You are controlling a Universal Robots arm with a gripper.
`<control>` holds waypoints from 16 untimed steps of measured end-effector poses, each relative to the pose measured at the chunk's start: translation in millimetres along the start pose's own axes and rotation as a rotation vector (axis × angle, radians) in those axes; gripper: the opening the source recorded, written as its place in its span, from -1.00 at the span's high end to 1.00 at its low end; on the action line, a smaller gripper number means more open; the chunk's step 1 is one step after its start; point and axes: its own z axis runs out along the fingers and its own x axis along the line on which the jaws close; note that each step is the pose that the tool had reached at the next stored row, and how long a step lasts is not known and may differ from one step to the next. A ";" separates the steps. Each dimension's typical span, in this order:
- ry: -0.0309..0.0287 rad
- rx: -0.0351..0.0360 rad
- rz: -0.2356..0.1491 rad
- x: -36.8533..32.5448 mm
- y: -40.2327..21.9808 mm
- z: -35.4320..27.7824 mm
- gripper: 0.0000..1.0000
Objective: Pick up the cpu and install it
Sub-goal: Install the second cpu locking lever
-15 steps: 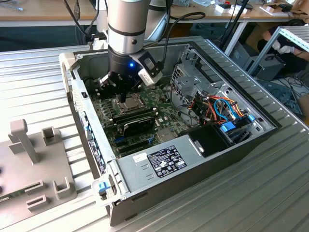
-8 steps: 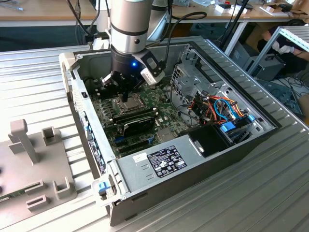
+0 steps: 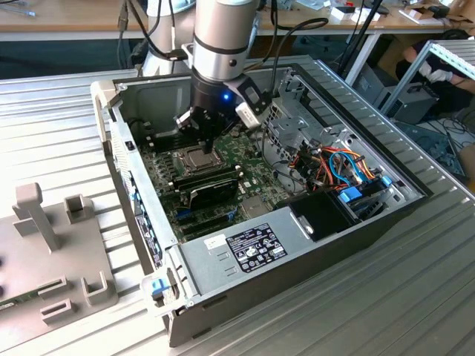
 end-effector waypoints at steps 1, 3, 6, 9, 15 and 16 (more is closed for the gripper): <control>0.0000 0.0001 0.000 -0.1 0.8 0.1 0.79; 0.0000 0.0000 0.000 -0.4 4.9 0.3 0.79; 0.0000 0.0001 0.000 -0.6 15.5 0.8 0.79; 0.0000 0.0000 0.000 -0.8 20.8 1.1 0.79; 0.0000 0.0000 0.000 -0.8 21.3 1.1 0.79; 0.0000 0.0000 0.000 -0.8 21.4 1.1 0.79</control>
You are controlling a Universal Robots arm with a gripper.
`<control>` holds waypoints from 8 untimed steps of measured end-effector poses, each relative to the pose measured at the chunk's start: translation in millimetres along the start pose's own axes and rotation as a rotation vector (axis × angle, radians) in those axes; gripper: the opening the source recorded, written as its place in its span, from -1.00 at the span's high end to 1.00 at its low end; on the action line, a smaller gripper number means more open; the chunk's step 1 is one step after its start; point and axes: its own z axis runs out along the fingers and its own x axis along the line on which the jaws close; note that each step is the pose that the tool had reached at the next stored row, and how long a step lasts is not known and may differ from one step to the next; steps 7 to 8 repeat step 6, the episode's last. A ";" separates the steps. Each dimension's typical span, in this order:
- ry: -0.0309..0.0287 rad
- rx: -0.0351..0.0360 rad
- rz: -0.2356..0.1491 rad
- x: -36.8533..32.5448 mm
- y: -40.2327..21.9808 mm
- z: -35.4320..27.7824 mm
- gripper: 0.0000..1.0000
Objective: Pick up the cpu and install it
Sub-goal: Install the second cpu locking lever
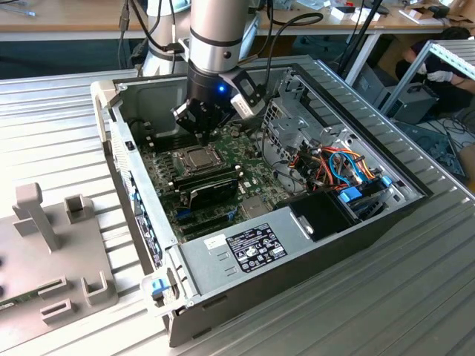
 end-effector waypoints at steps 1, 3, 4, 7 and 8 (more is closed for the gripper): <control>0.0000 0.0001 0.000 0.0 0.1 0.0 0.79; 0.0000 0.0001 0.000 -0.1 0.7 0.0 0.79; 0.0000 0.0001 0.000 0.0 1.2 0.0 0.79; 0.0000 0.0000 0.000 0.0 1.3 0.0 0.79; 0.0000 0.0000 0.000 0.0 1.3 0.0 0.79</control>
